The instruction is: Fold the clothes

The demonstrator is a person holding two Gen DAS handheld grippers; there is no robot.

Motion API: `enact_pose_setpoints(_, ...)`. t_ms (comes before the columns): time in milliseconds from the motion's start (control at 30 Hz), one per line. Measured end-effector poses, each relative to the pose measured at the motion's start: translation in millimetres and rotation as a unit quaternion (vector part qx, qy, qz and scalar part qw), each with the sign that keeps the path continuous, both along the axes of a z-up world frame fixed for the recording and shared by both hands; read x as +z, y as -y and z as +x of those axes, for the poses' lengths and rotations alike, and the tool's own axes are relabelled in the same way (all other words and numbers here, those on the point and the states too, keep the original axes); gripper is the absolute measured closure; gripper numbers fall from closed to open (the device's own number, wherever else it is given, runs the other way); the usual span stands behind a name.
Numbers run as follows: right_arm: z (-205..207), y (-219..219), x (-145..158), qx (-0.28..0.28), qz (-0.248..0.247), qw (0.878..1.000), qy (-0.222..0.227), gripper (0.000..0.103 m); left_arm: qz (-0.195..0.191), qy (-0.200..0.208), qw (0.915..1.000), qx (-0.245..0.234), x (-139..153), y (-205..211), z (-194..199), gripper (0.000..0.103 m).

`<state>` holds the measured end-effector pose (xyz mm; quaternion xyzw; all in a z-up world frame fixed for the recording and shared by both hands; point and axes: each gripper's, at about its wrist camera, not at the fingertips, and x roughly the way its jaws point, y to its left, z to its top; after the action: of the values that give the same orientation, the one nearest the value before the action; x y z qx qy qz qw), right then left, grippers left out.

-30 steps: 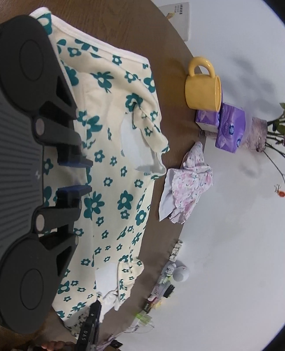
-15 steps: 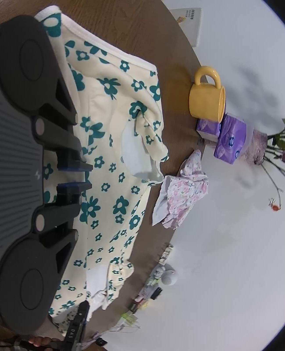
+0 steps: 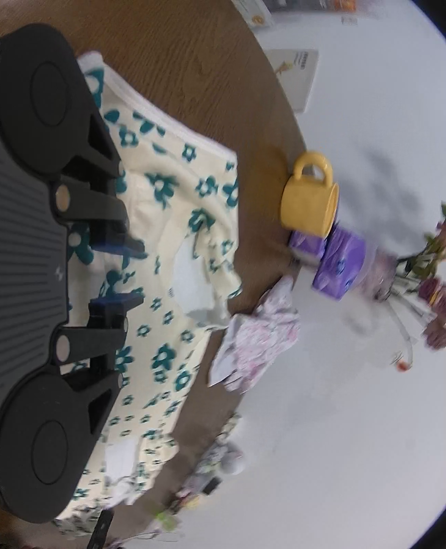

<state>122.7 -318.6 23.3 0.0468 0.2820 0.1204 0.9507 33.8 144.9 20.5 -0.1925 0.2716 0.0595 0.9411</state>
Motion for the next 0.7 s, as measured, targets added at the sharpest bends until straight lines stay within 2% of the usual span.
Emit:
enact_pose_setpoints(33,-5,9,6,-0.014,0.011,1.0,0.007,0.087,0.007,0.004,0.9999,0.008,3,0,-4,0.056)
enact_pose_setpoints(100,-16,28,18,-0.046,0.029,0.998,0.022,0.084,0.022,0.009,0.9995,0.019,9,-1,-11,0.047)
enact_pose_setpoints(167,-24,28,17,-0.051,0.021,0.998,0.018,0.082,0.024,0.002,0.9996,0.016,12,-1,-15,0.036)
enact_pose_setpoints(200,-28,27,16,-0.051,0.014,0.998,0.014,0.081,0.019,-0.004,0.9997,0.012,12,0,-15,0.027)
enact_pose_setpoints(233,-32,26,15,-0.051,0.008,0.999,0.01,0.081,0.013,-0.012,0.9998,0.008,12,1,-16,0.024)
enact_pose_setpoints(367,-47,21,11,-0.052,-0.018,0.998,-0.004,0.081,0.025,-0.02,0.9994,0.009,13,11,-16,0.02)
enact_pose_setpoints(567,-58,-7,1,-0.002,-0.055,0.998,-0.01,0.081,0.061,-0.032,0.9977,-0.001,15,19,-19,0.018)
enact_pose_setpoints(700,-56,-9,-3,-0.005,-0.082,0.997,-0.015,0.081,0.047,-0.034,0.9981,-0.019,9,16,-23,0.018)
